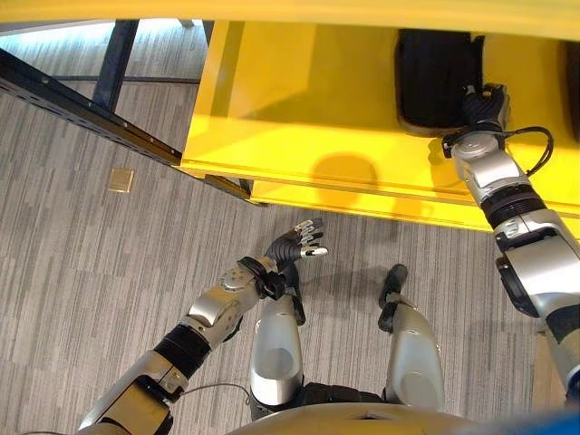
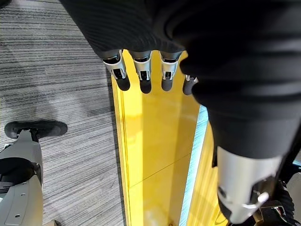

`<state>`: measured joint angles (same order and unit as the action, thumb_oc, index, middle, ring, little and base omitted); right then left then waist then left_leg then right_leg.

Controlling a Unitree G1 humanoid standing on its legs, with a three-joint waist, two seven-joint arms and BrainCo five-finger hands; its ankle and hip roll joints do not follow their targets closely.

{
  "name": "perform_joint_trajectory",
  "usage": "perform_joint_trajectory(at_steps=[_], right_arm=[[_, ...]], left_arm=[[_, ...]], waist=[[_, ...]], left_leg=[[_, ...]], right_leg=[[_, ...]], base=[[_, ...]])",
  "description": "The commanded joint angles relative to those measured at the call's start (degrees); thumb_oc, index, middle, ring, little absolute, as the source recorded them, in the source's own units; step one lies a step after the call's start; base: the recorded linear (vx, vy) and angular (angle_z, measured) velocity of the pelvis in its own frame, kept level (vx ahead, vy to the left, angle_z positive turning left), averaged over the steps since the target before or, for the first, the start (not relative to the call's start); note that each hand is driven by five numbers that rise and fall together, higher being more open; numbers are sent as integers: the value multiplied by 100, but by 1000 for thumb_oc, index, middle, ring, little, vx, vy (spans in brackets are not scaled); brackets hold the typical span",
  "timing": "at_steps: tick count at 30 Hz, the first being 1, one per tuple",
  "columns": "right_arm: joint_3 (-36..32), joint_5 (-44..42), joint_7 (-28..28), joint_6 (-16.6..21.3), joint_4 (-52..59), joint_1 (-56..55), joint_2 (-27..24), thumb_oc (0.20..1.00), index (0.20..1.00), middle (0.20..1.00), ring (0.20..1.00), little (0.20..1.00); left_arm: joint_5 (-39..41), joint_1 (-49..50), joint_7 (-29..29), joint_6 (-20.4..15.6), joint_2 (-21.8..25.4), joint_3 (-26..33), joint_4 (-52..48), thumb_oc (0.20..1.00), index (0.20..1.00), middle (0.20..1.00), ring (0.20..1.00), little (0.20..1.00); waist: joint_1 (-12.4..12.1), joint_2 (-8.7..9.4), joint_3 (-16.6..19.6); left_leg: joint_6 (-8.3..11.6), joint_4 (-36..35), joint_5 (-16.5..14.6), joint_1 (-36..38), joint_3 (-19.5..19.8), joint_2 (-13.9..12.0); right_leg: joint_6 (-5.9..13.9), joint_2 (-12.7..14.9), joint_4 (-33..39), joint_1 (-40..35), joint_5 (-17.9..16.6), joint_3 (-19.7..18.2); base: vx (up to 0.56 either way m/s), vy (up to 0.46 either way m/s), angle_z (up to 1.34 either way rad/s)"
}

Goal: Move parts from the plastic box to the shelf.

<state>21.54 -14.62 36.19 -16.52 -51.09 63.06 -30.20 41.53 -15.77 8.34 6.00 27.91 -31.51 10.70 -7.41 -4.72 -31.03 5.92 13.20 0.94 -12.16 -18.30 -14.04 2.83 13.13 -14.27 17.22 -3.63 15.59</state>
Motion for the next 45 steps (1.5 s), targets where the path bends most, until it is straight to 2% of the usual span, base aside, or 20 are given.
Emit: perform_joint_trajectory(at_steps=[1,11,19,23,31,37,45], right_arm=[[84,-262,47,261,59,547,-188,1000,1000,1000,1000,1000],[76,-87,46,319,11,468,-143,1000,1000,1000,1000,1000],[-25,-502,95,452,147,333,-82,1000,1000,1000,1000,1000],[-139,-661,-103,555,228,143,-5,1000,1000,1000,1000,1000],[-218,-862,-471,559,430,-225,159,1000,1000,1000,1000,1000],[-313,-856,-462,600,626,-470,296,1000,1000,1000,1000,1000],[-418,-875,-500,476,823,-842,419,1000,1000,1000,1000,1000]], left_arm=[[84,113,-20,-60,53,-257,-520,1000,1000,1000,1000,1000],[115,107,-15,-57,45,-280,-479,1000,1000,1000,1000,1000],[97,188,46,-88,78,-258,-496,1000,1000,1000,1000,1000],[66,238,47,-150,62,-212,-485,1000,1000,1000,1000,1000],[-13,305,119,-170,10,-95,-407,1000,1000,1000,1000,1000],[-78,369,162,-207,-22,-22,-374,1000,1000,1000,1000,1000],[-136,450,191,-280,-54,62,-324,1000,1000,1000,1000,1000]], waist=[[-180,-73,124],[-147,-79,124],[-137,-61,124],[-112,-38,124],[-56,-4,124],[-17,6,124],[38,32,124]], left_leg=[[-62,257,-80,-115,-9,-63],[-71,250,-88,-35,-29,-71],[-71,196,-80,60,-41,-47],[-67,175,-78,128,-58,-54],[-63,142,-60,223,-89,-70],[-64,90,-40,283,-110,-66],[-64,50,-18,319,-134,-73]], right_leg=[[556,560,-1099,-22,723,324],[554,561,-1108,-78,727,302],[552,535,-1054,-171,727,292],[543,512,-1025,-238,734,278],[522,468,-968,-332,729,247],[517,441,-948,-357,720,217],[508,402,-906,-384,711,179]], base=[[0,0,0],[0,0,0],[0,0,0],[0,0,0],[0,0,0],[0,0,0],[0,0,0]])
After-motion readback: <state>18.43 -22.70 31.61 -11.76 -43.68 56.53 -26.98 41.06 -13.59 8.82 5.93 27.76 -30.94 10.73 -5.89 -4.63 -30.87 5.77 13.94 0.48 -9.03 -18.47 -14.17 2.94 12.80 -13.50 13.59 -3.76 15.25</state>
